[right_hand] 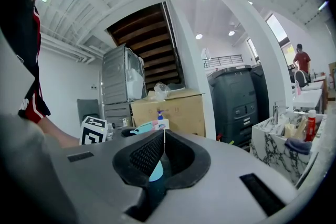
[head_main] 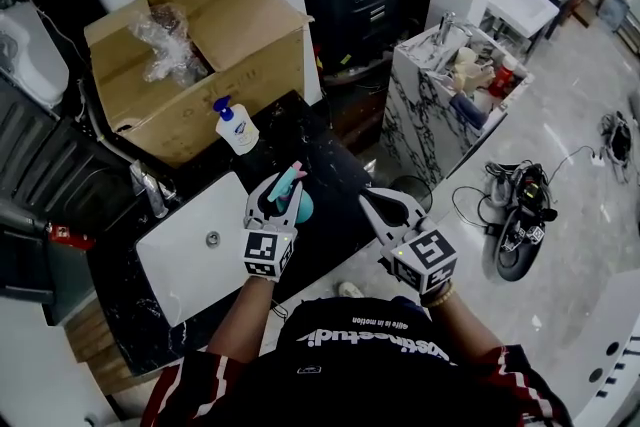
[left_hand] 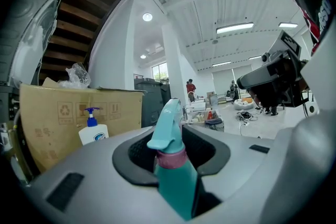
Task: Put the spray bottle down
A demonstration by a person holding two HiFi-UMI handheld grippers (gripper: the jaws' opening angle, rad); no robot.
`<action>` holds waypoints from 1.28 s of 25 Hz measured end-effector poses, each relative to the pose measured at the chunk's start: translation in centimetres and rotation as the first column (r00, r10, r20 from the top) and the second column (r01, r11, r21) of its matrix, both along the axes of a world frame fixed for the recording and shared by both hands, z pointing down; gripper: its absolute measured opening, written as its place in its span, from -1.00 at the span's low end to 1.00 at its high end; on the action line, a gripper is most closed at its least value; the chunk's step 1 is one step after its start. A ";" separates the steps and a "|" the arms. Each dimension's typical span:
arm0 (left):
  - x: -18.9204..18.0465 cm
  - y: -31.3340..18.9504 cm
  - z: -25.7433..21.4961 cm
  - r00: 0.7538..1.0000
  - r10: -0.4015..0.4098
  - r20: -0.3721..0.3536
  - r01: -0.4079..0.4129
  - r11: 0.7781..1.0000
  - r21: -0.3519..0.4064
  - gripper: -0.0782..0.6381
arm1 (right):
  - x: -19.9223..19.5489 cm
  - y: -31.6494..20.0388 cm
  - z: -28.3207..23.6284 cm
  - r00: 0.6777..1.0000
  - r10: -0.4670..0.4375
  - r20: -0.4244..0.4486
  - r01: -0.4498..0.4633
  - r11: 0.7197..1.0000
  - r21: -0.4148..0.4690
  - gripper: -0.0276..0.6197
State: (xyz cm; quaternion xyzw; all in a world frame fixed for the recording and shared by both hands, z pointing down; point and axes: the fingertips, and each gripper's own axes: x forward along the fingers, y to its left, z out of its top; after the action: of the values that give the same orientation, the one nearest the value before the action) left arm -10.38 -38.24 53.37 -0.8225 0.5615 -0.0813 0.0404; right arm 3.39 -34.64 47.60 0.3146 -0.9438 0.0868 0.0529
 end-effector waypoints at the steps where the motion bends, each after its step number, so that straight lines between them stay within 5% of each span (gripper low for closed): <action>1: 0.0 0.0 0.0 1.000 0.002 -0.001 -0.002 1.000 -0.005 -0.39 | -0.1 0.0 0.0 1.000 -0.003 0.000 0.003 1.000 -0.001 -0.79; 6: -0.1 0.1 0.2 1.000 0.002 -0.006 -0.002 0.999 -0.033 -0.24 | -0.1 -0.2 0.0 1.000 -0.011 0.007 0.011 1.000 -0.006 -0.79; 24: -3.8 6.2 -2.6 0.999 -0.043 -0.007 0.042 0.999 -0.029 -0.24 | -2.8 -0.3 -2.3 0.999 -0.024 0.049 0.024 1.000 0.006 -0.79; 32: -9.0 11.1 -8.0 0.988 -0.148 -0.032 0.150 0.986 0.079 -0.66 | -7.5 1.7 -4.8 0.991 -0.114 0.068 0.111 0.992 0.053 -0.79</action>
State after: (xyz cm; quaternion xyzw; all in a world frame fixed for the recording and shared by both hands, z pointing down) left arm -19.40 -27.14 45.41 -0.7768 0.6248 -0.0506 0.0602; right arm -4.10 -32.93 42.77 0.2589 -0.9631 0.0714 0.0164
